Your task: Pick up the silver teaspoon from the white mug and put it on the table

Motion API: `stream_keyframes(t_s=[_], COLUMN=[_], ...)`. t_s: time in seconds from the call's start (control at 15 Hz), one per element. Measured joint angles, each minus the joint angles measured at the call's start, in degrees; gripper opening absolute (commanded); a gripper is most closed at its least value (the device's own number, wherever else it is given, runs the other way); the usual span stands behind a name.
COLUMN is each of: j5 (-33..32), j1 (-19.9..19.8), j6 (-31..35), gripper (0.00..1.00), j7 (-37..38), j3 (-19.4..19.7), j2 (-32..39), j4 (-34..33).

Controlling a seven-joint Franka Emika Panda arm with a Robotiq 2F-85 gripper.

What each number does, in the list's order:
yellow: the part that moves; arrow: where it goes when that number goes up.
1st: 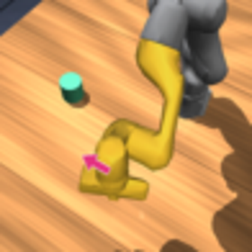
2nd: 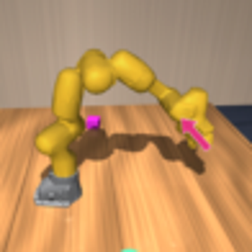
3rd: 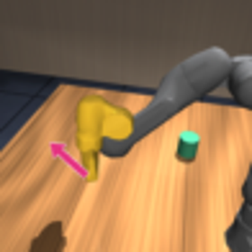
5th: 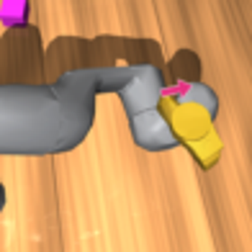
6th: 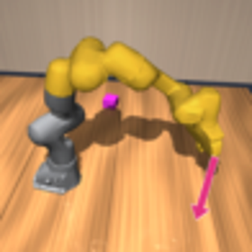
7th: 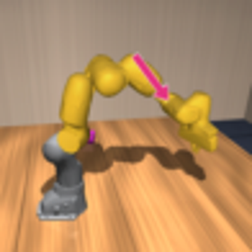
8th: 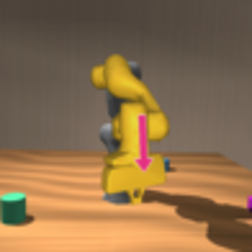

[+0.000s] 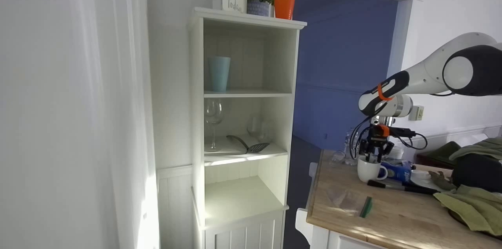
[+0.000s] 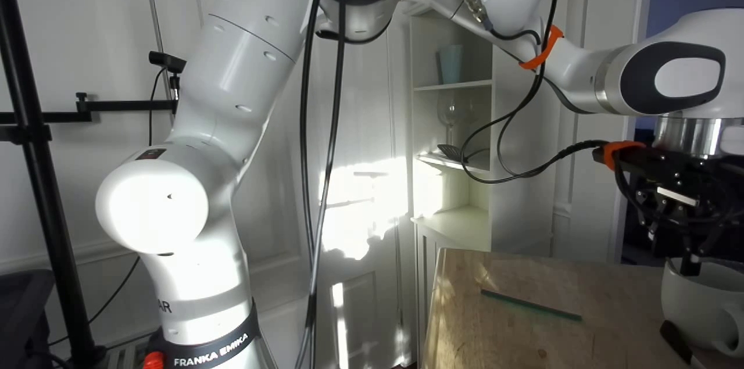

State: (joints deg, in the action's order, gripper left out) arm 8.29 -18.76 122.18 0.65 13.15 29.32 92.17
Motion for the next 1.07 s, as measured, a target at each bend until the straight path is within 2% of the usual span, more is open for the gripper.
stream_keyframes(t_s=[0.07, 0.2, 0.4, 0.6, 0.67, 0.87, 1.07], j5=[0.0, 0.0, 0.0, 0.0, 0.0, 0.0, 0.0], j1=[0.0, 0.0, -0.1, -0.1, -0.1, -0.2, -0.3], j6=[-0.6, -1.8, -2.8, -3.2, -3.3, -3.3, -3.3], gripper=[0.51, 0.43, 0.22, 0.15, 0.08, 0.04, 0.06], j7=[0.0, 0.1, 0.1, 0.2, 0.2, 0.3, 0.5], j3=[0.0, 0.0, 0.0, 0.0, 0.0, 0.0, 0.0], j2=[0.3, 0.8, 1.3, 1.8, 1.9, 2.0, 2.0], j4=[-0.4, -1.1, -1.8, -2.5, -2.6, -2.8, -3.2])
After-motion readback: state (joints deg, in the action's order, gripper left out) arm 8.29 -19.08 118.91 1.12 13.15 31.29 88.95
